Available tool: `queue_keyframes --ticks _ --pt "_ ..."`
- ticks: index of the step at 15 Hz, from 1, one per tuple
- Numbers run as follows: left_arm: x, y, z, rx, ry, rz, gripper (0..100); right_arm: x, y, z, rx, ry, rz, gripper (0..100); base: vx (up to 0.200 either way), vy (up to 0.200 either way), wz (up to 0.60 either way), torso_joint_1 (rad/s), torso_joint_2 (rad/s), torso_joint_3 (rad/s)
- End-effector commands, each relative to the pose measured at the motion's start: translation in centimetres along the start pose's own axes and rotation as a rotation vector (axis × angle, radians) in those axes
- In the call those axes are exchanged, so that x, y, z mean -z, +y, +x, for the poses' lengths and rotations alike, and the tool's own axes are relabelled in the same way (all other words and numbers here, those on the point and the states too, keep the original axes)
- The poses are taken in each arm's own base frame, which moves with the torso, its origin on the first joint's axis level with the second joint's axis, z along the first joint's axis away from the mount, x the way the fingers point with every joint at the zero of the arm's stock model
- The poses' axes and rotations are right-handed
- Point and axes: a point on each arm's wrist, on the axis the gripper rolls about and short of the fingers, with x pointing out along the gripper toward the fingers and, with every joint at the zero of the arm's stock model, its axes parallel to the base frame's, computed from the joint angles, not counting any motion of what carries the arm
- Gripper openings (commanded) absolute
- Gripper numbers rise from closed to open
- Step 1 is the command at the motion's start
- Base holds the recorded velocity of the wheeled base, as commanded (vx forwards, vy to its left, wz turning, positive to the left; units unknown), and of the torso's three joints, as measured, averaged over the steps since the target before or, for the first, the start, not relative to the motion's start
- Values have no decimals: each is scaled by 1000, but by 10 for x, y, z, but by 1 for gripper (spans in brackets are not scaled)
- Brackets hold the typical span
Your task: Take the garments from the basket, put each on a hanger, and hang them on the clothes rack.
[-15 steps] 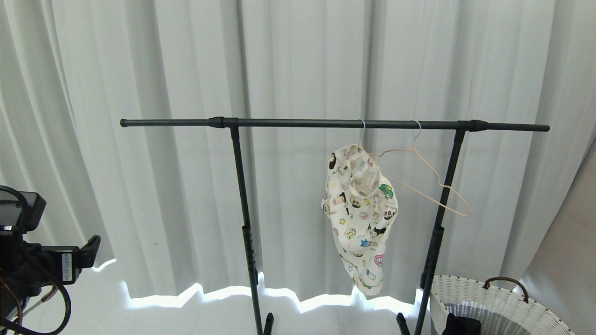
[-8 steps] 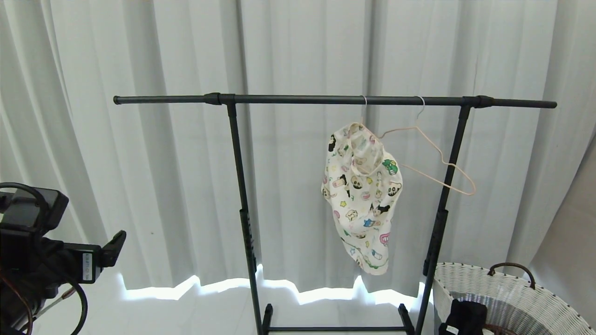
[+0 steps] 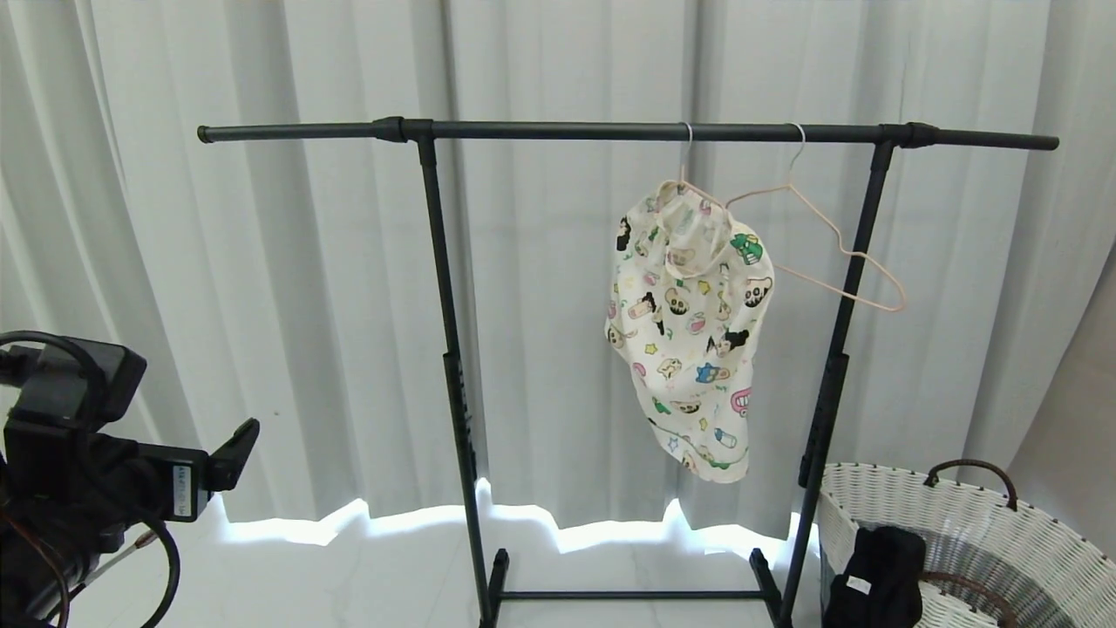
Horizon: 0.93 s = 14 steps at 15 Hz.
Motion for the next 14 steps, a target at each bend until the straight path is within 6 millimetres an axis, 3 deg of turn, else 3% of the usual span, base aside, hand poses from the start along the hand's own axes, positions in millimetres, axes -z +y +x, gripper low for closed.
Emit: queue_keyframes --ticks 1,6,13,14 --pt "0 -6 -1 30 -14 7 100 2 2 1 -4 9 -5 100 0 0 0 -168 456 295" --pt "8 -9 -4 44 12 17 100 2 2 2 -8 12 -7 100 0 0 0 -119 411 259" --pt "12 -18 -9 99 -4 45 100 9 7 2 -24 26 -18 100 0 0 0 -23 48 44" --pt "12 -20 -10 109 -6 48 100 9 7 2 -24 26 -18 100 200 0 0 -2 12 17"
